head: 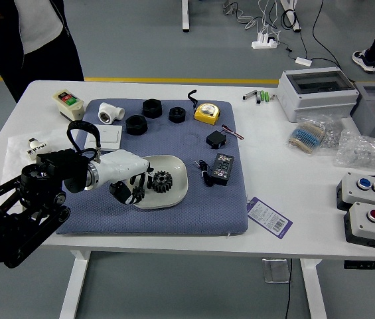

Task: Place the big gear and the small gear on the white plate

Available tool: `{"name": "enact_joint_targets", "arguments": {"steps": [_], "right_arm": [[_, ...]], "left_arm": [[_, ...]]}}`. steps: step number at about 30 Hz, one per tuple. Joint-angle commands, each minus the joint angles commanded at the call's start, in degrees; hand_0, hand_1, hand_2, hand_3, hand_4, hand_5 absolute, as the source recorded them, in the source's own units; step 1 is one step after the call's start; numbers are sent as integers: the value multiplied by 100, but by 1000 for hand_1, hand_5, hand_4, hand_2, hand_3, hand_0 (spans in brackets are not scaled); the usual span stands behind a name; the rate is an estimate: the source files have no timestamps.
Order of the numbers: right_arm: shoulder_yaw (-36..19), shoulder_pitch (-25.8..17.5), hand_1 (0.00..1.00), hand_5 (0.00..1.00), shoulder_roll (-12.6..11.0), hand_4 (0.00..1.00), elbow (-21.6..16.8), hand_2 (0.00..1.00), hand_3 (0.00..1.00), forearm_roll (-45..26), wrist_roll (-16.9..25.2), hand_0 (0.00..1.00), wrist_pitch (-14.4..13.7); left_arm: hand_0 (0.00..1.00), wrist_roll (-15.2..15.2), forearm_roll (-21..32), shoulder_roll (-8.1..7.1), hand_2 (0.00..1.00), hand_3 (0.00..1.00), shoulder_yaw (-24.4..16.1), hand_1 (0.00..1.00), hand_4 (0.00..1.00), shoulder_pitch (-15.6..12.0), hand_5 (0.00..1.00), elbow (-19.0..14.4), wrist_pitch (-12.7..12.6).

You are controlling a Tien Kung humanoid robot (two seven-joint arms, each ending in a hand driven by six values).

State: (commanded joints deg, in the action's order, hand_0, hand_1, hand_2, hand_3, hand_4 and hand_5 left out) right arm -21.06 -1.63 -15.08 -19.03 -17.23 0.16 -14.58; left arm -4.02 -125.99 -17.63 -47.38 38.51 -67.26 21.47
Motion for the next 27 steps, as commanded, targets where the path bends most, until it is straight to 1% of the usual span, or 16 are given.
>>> {"name": "enact_joint_targets", "arguments": {"steps": [5,6,15,19,21,23,25,27], "right_arm": [[6,-4,733,696,-3,837,-3,782,610,-1,3,705,-1],[7,-4,733,695,-4,838,-3,782,611,2,2,705,0],[-18,2,733,693,-7,838,-6,783,611,0,1,705,-3],[-28,9,733,692,-9,839,-7,783,611,5,-2,705,-4],[-33,14,733,692,-12,839,-6,783,611,7,0,705,-6],[-36,17,733,692,-12,839,-5,783,611,8,2,705,-8],[-43,24,733,694,-14,839,-6,782,611,9,3,705,-9],[-49,30,733,694,-14,839,-5,782,611,9,4,705,-11]], "left_arm": [[360,-31,56,32,527,587,-31,470,998,-10,176,-13,-110],[357,-47,77,35,531,596,-36,474,998,-11,194,-21,-149],[360,-120,113,37,535,604,-164,478,998,-31,210,-157,-369],[360,-92,-68,43,536,600,-360,478,998,-41,227,-200,-489],[360,-67,-165,56,536,600,-562,478,998,-73,227,-204,-584],[360,-61,-183,73,536,600,-672,478,998,-97,227,-189,-645],[361,-45,-64,146,531,618,-994,470,998,-190,219,-96,-897],[361,-28,69,197,531,618,-1228,470,998,-268,219,-43,-1062]]}}
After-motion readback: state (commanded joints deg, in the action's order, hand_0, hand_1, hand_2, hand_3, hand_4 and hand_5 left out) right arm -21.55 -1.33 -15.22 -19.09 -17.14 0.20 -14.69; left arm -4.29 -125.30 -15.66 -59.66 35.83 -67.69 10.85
